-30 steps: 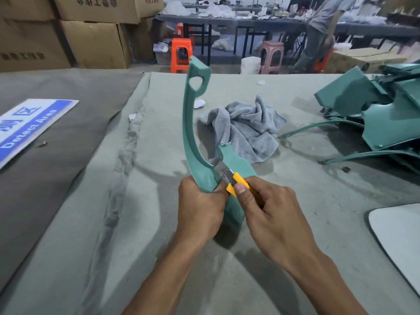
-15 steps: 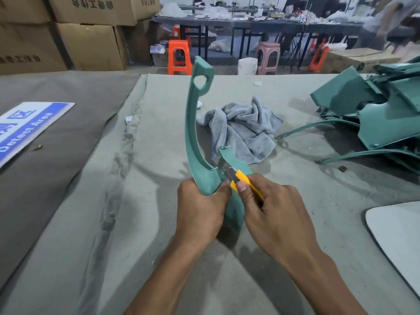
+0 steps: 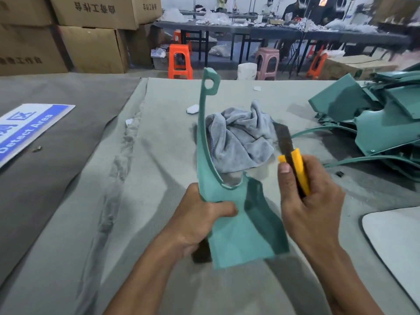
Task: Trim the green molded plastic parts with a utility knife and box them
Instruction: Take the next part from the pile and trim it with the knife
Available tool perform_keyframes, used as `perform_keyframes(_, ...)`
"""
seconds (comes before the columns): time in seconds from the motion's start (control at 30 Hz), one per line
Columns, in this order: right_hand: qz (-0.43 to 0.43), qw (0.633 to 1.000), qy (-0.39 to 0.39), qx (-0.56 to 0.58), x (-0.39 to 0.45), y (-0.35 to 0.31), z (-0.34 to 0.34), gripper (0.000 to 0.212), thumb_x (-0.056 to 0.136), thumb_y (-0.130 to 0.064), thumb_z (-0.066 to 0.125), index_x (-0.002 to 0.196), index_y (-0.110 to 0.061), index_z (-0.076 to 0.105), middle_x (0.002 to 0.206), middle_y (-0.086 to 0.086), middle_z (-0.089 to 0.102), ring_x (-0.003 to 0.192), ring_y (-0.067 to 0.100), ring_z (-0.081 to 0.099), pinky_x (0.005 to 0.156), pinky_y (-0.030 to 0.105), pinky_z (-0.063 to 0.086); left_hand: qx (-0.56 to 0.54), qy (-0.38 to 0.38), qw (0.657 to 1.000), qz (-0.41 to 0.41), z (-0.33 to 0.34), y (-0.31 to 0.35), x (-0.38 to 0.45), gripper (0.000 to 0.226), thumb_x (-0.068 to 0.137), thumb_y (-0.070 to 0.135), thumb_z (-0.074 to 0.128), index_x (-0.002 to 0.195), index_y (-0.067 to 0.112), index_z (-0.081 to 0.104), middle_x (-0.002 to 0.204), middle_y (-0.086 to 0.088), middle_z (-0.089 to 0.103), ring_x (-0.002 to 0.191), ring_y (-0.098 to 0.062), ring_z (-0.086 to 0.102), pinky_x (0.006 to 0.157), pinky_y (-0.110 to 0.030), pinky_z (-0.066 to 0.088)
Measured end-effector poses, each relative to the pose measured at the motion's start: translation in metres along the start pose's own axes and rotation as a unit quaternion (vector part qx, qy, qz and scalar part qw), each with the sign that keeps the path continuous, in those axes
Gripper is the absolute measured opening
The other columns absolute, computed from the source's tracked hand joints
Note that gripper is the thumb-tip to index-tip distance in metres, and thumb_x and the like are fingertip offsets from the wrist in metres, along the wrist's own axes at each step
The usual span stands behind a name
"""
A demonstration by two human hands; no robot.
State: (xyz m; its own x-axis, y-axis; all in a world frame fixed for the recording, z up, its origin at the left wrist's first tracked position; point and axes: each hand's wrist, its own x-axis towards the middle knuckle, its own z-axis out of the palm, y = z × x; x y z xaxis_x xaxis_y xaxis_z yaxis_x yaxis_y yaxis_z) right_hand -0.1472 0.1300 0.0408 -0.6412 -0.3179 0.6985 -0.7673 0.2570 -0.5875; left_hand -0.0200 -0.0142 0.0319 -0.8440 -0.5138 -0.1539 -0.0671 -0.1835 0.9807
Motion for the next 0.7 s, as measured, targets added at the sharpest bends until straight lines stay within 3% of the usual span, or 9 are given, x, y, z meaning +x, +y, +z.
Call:
perform_keyframes(0.1, 0.081, 0.984, -0.053, 0.151, 0.01, 0.022, -0.011, 0.042, 0.095, -0.061, 0.063, 0.086, -0.02, 0.062, 0.057, 0.006, 0.053, 0.045, 0.022, 0.048, 0.045, 0.033, 0.041, 0.001, -0.092, 0.991, -0.096, -0.01, 0.005, -0.007, 0.041, 0.05, 0.012, 0.071, 0.091, 0.01, 0.077, 0.082, -0.014, 0.076, 0.065, -0.025, 0.071, 0.056, -0.029, 0.055)
perform_keyframes(0.2, 0.177, 0.911, -0.174, 0.329, 0.012, 0.029, -0.014, 0.061, 0.08, -0.072, 0.075, 0.091, -0.012, 0.071, 0.073, 0.018, 0.068, 0.037, 0.025, 0.045, 0.041, 0.025, 0.039, 0.022, -0.132, 0.975, -0.179, -0.016, 0.006, -0.01, 0.067, 0.036, 0.021, 0.074, 0.101, 0.007, 0.066, 0.081, -0.016, 0.071, 0.062, -0.026, 0.067, 0.055, -0.029, 0.052)
perform_keyframes(0.27, 0.18, 0.883, -0.251, 0.354, 0.006, 0.027, -0.006, 0.063, 0.077, -0.07, 0.08, 0.09, -0.009, 0.075, 0.075, 0.033, 0.066, 0.035, 0.024, 0.043, 0.042, 0.024, 0.038, 0.042, -0.17, 0.966, -0.189, -0.014, 0.009, -0.012, 0.057, 0.037, 0.023, 0.072, 0.093, 0.012, 0.07, 0.081, -0.015, 0.069, 0.063, -0.025, 0.064, 0.056, -0.027, 0.051)
perform_keyframes(0.3, 0.187, 0.871, -0.277, 0.361, 0.002, 0.024, -0.001, 0.063, 0.075, -0.068, 0.083, 0.087, -0.007, 0.074, 0.071, 0.032, 0.066, 0.035, 0.022, 0.043, 0.041, 0.024, 0.037, 0.046, -0.194, 0.962, -0.189, -0.012, 0.011, -0.013, 0.048, 0.041, 0.022, 0.071, 0.088, 0.015, 0.073, 0.081, -0.014, 0.069, 0.064, -0.025, 0.064, 0.058, -0.028, 0.05)
perform_keyframes(0.4, 0.213, 0.855, -0.311, 0.355, -0.011, 0.01, 0.016, 0.053, 0.072, -0.05, 0.091, 0.068, -0.007, 0.061, 0.049, 0.012, 0.05, 0.036, 0.017, 0.04, 0.04, 0.021, 0.034, 0.043, -0.249, 0.95, -0.184, -0.004, 0.009, -0.015, 0.036, 0.055, 0.014, 0.065, 0.088, 0.021, 0.078, 0.089, -0.013, 0.071, 0.073, -0.027, 0.065, 0.065, -0.029, 0.052)
perform_keyframes(0.47, 0.238, 0.856, -0.291, 0.355, -0.016, 0.0, 0.022, 0.044, 0.075, -0.033, 0.089, 0.06, -0.01, 0.054, 0.045, 0.011, 0.043, 0.035, 0.017, 0.037, 0.04, 0.02, 0.032, 0.026, -0.262, 0.944, -0.196, -0.002, 0.007, -0.014, 0.034, 0.06, 0.013, 0.064, 0.089, 0.021, 0.081, 0.09, -0.011, 0.074, 0.072, -0.024, 0.069, 0.064, -0.027, 0.055)
perform_keyframes(0.57, 0.285, 0.869, -0.182, 0.361, -0.015, -0.006, 0.026, 0.036, 0.078, -0.022, 0.084, 0.056, -0.017, 0.056, 0.043, 0.009, 0.046, 0.034, 0.017, 0.04, 0.039, 0.018, 0.033, -0.109, -0.26, 0.938, -0.204, -0.005, 0.009, -0.01, 0.025, 0.071, 0.019, 0.071, 0.091, 0.011, 0.083, 0.093, -0.012, 0.078, 0.076, -0.022, 0.076, 0.067, -0.027, 0.059)
perform_keyframes(0.63, 0.32, 0.879, -0.088, 0.342, -0.013, -0.004, 0.028, 0.039, 0.083, -0.02, 0.087, 0.058, -0.019, 0.057, 0.046, 0.01, 0.051, 0.037, 0.018, 0.044, 0.04, 0.02, 0.036, -0.218, -0.212, 0.93, -0.205, -0.009, 0.008, -0.006, 0.042, 0.071, 0.044, 0.073, 0.092, 0.008, 0.083, 0.092, -0.014, 0.079, 0.077, -0.025, 0.077, 0.067, -0.029, 0.06)
perform_keyframes(0.7, 0.36, 0.871, 0.008, 0.335, -0.009, 0.0, 0.03, 0.038, 0.087, -0.021, 0.084, 0.059, -0.02, 0.058, 0.051, 0.008, 0.054, 0.042, 0.016, 0.046, 0.041, 0.023, 0.038, -0.284, -0.183, 0.92, -0.199, -0.013, 0.005, -0.003, 0.072, 0.073, 0.072, 0.063, 0.104, 0.009, 0.081, 0.105, -0.019, 0.077, 0.092, -0.033, 0.076, 0.082, -0.043, 0.061)
